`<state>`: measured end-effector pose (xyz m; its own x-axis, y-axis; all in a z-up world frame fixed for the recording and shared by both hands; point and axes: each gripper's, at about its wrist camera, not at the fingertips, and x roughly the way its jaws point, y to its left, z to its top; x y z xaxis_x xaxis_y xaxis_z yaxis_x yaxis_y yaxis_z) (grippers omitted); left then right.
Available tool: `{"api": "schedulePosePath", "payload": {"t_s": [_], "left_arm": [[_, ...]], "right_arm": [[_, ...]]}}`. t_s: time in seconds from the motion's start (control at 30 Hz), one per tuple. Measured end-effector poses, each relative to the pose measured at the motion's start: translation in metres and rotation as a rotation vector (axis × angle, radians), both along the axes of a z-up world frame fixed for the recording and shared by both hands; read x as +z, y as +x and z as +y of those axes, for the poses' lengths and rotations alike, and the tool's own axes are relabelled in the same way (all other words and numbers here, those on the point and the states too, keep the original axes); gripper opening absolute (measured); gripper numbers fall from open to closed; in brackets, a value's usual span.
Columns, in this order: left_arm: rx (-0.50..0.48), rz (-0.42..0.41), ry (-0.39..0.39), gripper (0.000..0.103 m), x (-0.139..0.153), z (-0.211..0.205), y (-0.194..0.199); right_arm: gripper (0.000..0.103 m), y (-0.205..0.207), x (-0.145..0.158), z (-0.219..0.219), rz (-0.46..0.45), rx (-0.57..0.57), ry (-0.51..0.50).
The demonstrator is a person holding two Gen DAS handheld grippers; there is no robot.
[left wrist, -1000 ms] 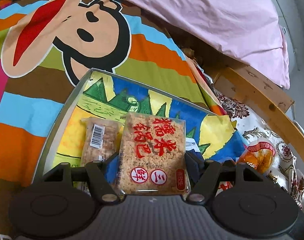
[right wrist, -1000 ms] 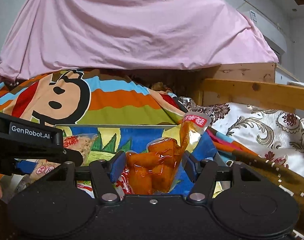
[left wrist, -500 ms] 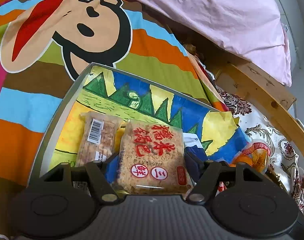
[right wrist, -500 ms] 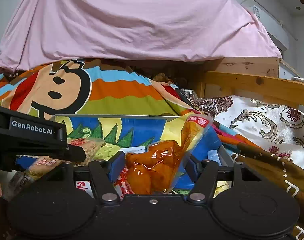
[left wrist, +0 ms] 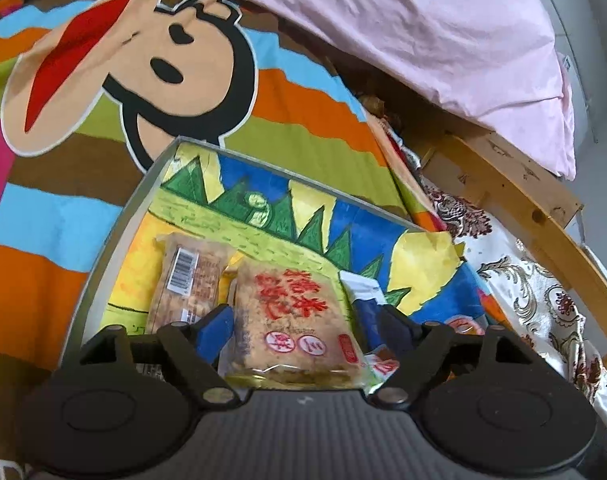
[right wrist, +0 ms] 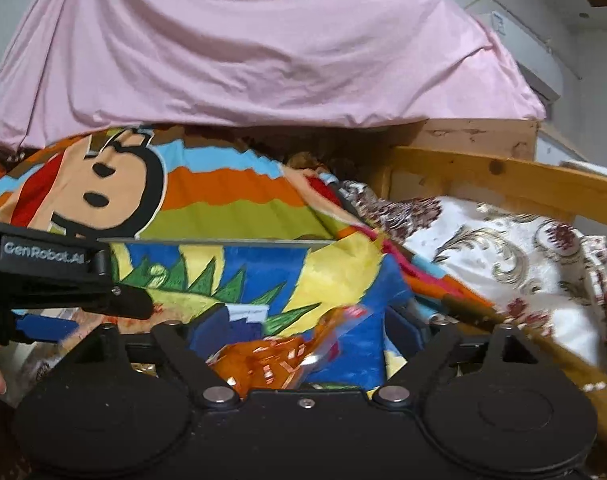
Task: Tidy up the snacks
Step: 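Lower and open both tools to drop both bags into the tray, then lift both tools away from the tray toward the remaining snacks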
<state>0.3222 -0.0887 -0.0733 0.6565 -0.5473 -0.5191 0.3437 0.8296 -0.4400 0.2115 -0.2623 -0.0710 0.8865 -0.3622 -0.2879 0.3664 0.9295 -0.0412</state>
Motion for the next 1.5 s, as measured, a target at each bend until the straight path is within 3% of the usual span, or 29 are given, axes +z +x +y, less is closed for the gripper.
{"api": "schedulePosePath", "payload": {"t_s": [0.17,0.3,0.7,0.97,1.2,1.5], "left_arm": [[0.032,-0.062,0.019,0.094,0.025,0.006,-0.019],[0.057,-0.118,0.047,0.101,0.048,0.012,-0.042],[0.147,-0.210,0.120,0.102,0.088,0.040,-0.134],[0.168,-0.252,0.250,0.102,0.089,0.058,-0.207],[0.186,-0.220,0.265,0.102,0.083,0.075,-0.253],[0.164,-0.154,0.372,0.102,0.068,0.083,-0.286]], "right_arm": [[0.101,-0.024,0.027,-0.010,-0.062,-0.029,0.030],[0.102,-0.049,0.049,-0.011,-0.109,-0.009,0.045],[0.102,-0.133,0.080,-0.001,-0.144,0.048,0.063],[0.102,-0.193,0.083,0.006,-0.120,0.061,0.092],[0.102,-0.239,0.082,0.014,-0.090,0.073,0.087],[0.102,-0.264,0.066,0.037,0.024,0.139,0.060]]}}
